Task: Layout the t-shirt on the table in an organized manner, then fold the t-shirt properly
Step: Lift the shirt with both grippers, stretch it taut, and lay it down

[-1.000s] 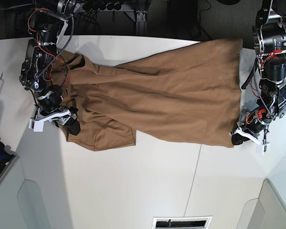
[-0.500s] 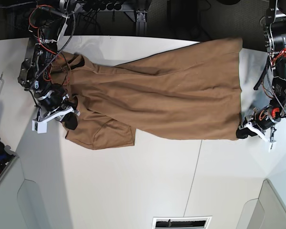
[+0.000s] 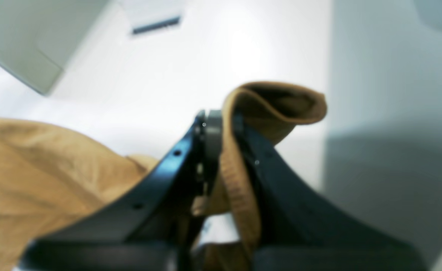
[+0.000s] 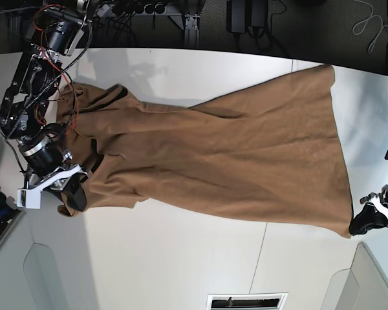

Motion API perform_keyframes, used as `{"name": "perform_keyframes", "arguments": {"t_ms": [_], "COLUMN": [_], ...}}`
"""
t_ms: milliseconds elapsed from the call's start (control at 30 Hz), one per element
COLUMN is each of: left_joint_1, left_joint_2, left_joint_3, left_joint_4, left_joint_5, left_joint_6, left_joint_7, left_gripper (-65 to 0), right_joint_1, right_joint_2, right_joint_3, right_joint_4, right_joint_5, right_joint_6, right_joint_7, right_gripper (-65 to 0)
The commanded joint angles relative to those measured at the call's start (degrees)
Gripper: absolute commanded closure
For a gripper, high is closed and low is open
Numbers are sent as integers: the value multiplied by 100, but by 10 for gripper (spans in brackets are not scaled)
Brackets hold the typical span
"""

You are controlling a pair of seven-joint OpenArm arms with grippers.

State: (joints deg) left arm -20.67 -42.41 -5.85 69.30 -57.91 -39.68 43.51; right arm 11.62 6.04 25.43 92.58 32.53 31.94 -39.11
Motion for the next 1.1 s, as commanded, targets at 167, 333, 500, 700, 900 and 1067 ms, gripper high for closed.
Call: {"name": "perform_keyframes", "arguments": {"t_ms": [167,333,500,700,900,1067], "left_joint_1": [-138,-380,-1578,-3193,-3456,-2271], "left_joint_2": [-153,-138,-105,-149,-535,-1001], "left_joint_3": [-48,210,1276,1794,1794,1794], "left_joint_4": [72,-90,-841,-1237,-1003,-363], "left_joint_5": [-398,293,901,935,-734,-2011], "left_joint_6": [-32,-32,20,236,-32,-32], "left_joint_7": [17,-472,-944,-599,592,1644], "left_gripper": [0,0,0,0,0,0], "right_joint_1": [122,308,1014,1600,1268,-33], "right_joint_2": [94,92,197,693,824,820], "right_joint_3": [122,46,-37,-44,-44,-31], "right_joint_4": [973,850,350,166,428,1147], "right_joint_5": [669,437,175,236,817,1123], "right_joint_6": [48,85,85,90,94,197], "right_joint_7": [-140,-101,-63,-42,-533,-573], "right_gripper": [0,0,0,0,0,0]}}
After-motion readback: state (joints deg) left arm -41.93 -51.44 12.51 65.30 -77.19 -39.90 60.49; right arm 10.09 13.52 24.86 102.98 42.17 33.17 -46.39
